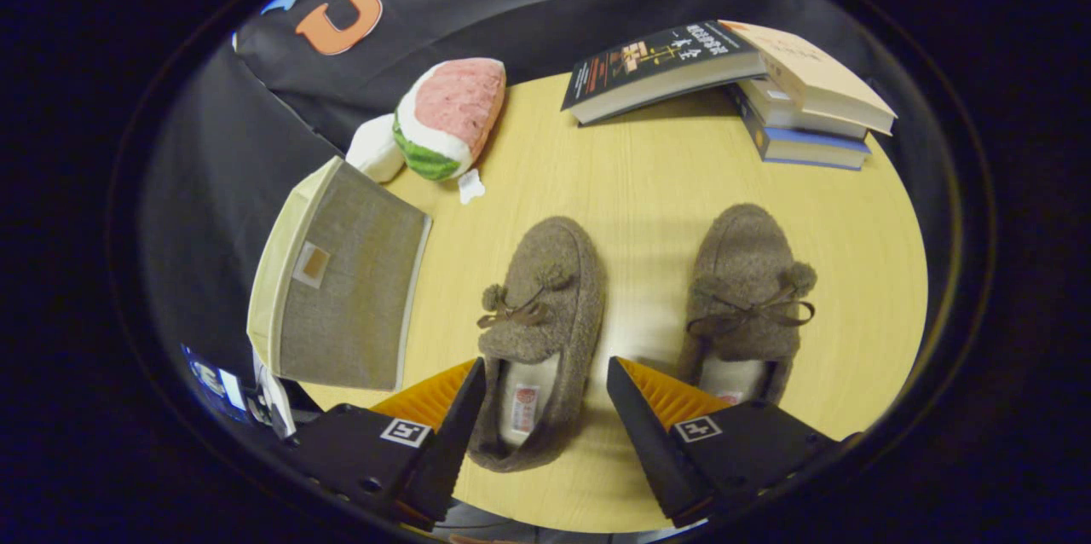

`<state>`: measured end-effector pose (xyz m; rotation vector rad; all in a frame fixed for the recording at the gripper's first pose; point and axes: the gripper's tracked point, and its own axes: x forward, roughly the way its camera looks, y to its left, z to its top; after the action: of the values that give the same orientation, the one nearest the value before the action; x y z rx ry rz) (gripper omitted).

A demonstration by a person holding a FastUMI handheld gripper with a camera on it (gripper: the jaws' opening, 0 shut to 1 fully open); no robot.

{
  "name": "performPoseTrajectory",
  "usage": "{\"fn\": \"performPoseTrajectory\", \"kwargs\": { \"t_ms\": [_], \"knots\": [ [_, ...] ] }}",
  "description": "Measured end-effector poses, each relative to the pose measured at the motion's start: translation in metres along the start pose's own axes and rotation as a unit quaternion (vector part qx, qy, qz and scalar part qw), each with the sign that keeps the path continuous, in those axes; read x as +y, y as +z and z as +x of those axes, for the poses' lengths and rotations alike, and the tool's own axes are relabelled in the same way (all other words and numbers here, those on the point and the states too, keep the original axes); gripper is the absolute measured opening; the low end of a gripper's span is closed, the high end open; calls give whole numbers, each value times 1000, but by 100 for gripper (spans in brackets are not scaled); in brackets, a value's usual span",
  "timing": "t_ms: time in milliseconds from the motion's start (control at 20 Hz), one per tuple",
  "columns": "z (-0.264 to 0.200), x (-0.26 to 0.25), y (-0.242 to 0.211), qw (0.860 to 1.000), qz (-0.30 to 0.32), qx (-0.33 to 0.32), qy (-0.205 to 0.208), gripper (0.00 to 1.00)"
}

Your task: Open the storage box then place both shoes into the box .Put the left shoe in first, then the right shoe, with the right side of both shoes facing outward in a uniform manner.

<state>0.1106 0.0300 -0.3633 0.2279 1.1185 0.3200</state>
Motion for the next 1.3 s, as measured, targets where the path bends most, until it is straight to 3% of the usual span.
{"fn": "performPoseTrajectory", "kwargs": {
  "t_ms": [200,300,500,700,750,800,900,1000,1150,1300],
  "knots": [
    [21,-24,-3,997,0,37,-72,82],
    [22,-29,2,994,3,42,-101,73],
    [23,-33,-1,991,13,53,-122,67],
    [36,-20,-8,991,65,63,-102,33],
    [37,-19,-7,990,72,65,-105,14],
    [39,-17,-9,989,71,70,-108,9],
    [39,-15,-9,989,56,79,-112,10],
    [38,-14,-11,988,59,87,-109,1],
    [23,-5,-12,987,90,96,-89,1],
    [-4,2,-4,989,76,85,-91,0]
  ]
}}
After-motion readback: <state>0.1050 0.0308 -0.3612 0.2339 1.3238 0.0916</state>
